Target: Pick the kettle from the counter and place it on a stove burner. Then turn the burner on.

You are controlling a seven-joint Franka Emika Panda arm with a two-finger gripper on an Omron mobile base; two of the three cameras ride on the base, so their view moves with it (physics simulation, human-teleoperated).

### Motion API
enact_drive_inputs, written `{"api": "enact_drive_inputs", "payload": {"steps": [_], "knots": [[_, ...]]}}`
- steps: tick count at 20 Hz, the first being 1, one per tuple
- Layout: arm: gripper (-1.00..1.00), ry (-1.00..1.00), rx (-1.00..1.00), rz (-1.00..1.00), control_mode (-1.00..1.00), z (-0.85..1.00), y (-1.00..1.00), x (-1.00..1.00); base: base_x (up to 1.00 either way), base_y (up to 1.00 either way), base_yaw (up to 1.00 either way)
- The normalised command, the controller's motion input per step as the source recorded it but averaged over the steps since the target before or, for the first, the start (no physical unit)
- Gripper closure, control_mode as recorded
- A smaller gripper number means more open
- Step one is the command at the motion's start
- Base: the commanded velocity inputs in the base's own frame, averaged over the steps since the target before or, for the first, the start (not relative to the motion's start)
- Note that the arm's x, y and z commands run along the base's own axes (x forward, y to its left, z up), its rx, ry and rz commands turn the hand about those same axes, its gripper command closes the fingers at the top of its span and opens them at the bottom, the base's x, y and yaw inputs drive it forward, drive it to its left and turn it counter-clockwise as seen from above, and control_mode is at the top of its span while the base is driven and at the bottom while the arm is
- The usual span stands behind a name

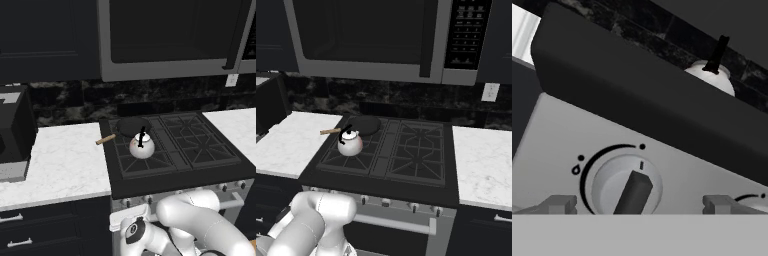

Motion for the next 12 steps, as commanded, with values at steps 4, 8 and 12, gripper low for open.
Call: {"api": "enact_drive_inputs", "payload": {"steps": [4, 8, 12], "knots": [[-1.00, 0.00, 0.00, 0.00, -1.00, 0.02, 0.02, 0.00, 0.00, 0.00, 0.00], [-1.00, 0.00, 0.00, 0.00, -1.00, 0.00, 0.00, 0.00, 0.00, 0.00, 0.00], [-1.00, 0.00, 0.00, 0.00, -1.00, 0.00, 0.00, 0.00, 0.00, 0.00, 0.00]]}}
